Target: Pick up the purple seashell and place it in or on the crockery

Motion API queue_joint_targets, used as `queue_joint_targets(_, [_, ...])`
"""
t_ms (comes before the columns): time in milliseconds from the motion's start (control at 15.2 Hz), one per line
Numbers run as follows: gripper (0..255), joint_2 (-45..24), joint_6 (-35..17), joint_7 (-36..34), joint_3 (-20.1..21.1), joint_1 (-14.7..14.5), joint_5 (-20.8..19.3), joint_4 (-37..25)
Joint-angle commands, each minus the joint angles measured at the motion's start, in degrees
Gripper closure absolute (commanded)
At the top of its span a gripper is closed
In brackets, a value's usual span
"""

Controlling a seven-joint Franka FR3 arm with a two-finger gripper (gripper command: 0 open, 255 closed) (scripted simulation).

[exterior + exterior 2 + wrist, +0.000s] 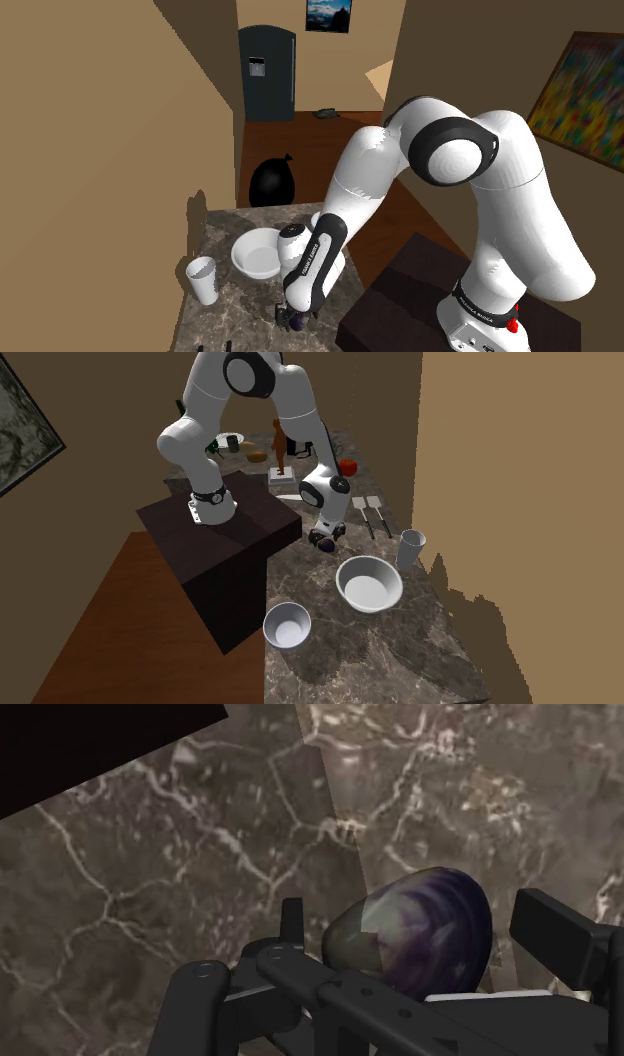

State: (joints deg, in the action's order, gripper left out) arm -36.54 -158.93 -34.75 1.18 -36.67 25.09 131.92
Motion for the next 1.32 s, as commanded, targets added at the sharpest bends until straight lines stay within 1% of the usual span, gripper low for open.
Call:
queue_joint_targets(0, [0, 0.0, -0.1, 0.0, 0.0, 0.0, 0.0, 0.0])
queue_joint_targets(198, [0, 0.0, -0.1, 0.0, 0.0, 0.0, 0.0, 0.0])
queue_joint_targets(264, [255, 0.0, -0.1, 0.0, 0.0, 0.0, 0.0, 0.0])
queue_joint_targets(858, [255, 0.0, -0.1, 0.0, 0.0, 0.0, 0.0, 0.0])
queue_joint_targets(1254, [255, 5.2, 3.0, -1.4, -1.3, -1.1, -1.2, 2.2])
